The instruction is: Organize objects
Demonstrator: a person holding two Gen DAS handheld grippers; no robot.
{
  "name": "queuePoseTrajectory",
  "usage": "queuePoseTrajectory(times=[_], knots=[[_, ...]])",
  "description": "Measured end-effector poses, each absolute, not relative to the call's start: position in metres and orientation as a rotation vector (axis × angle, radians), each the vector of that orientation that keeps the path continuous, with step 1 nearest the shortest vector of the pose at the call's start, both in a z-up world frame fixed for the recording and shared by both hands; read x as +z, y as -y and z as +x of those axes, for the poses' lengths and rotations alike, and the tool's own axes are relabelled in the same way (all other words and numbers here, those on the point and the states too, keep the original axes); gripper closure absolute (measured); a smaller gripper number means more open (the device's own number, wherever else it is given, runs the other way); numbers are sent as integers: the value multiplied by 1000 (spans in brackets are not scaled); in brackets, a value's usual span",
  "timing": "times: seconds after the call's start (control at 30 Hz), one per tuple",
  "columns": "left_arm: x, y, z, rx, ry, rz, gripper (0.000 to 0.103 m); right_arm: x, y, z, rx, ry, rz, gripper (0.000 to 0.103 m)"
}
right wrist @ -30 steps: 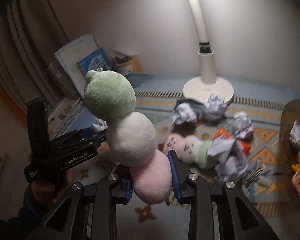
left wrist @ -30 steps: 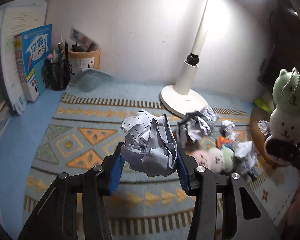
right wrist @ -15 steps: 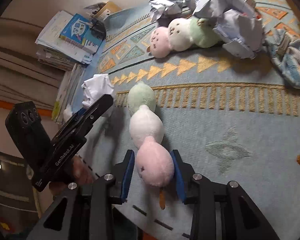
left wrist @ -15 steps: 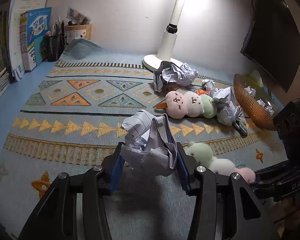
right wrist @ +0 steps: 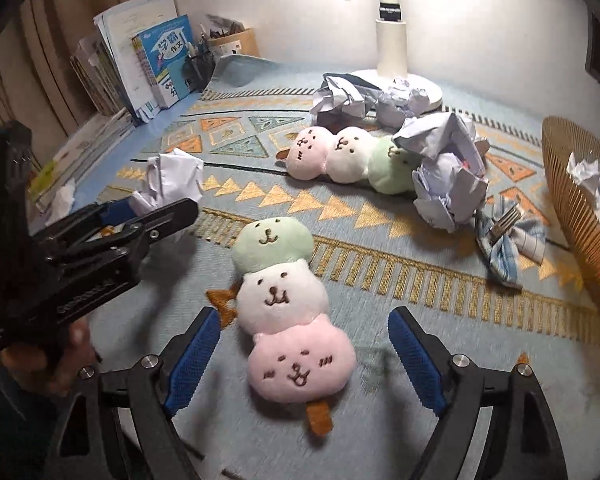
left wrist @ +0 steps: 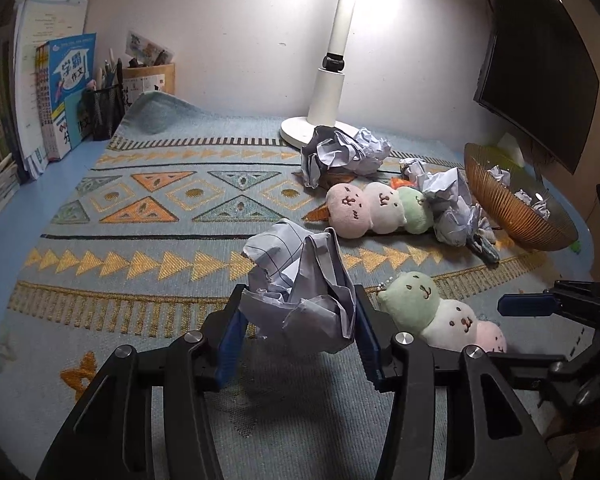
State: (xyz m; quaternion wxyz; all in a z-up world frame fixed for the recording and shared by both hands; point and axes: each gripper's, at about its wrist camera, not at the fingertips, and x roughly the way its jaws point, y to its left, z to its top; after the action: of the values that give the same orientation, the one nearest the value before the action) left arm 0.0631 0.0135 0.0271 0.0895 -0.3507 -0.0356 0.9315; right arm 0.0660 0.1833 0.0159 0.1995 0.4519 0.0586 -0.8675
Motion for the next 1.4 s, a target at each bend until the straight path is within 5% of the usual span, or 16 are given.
queuePoseTrajectory(times=[0.1, 0.23, 0.4, 0.6, 0.7, 0.9, 0.97, 1.3, 1.4], knots=[[28, -19, 66, 2793, 49, -1028, 56, 11, -180, 63, -2415, -114, 1230, 24], [28, -22, 65, 2798, 15, -1039, 56, 8, -170, 64, -2416, -196, 1234, 46], [27, -20, 63, 2800, 27, -1051, 55, 14, -161, 63, -2510, -250, 1214, 49], [26, -21, 63, 2799, 26, -1057, 55, 8, -178, 47, -2476, -63, 1260, 48], [26, -22, 63, 2798, 17, -1061, 55, 8, -184, 46, -2458, -1, 1278, 36], [26, -21, 62, 2811, 25, -1066, 55, 8, -178, 57, -2479, -66, 1270, 34], [26, -21, 62, 2813, 26, -1074, 55, 7, -174, 57, -2506, -99, 1288, 45], [27, -36, 66, 2824, -75, -1092, 56, 29, -205, 62, -2553, 163, 1257, 52], [34, -39, 75, 2767, 26, -1076, 56, 52, -221, 73, -2600, 183, 1187, 52]])
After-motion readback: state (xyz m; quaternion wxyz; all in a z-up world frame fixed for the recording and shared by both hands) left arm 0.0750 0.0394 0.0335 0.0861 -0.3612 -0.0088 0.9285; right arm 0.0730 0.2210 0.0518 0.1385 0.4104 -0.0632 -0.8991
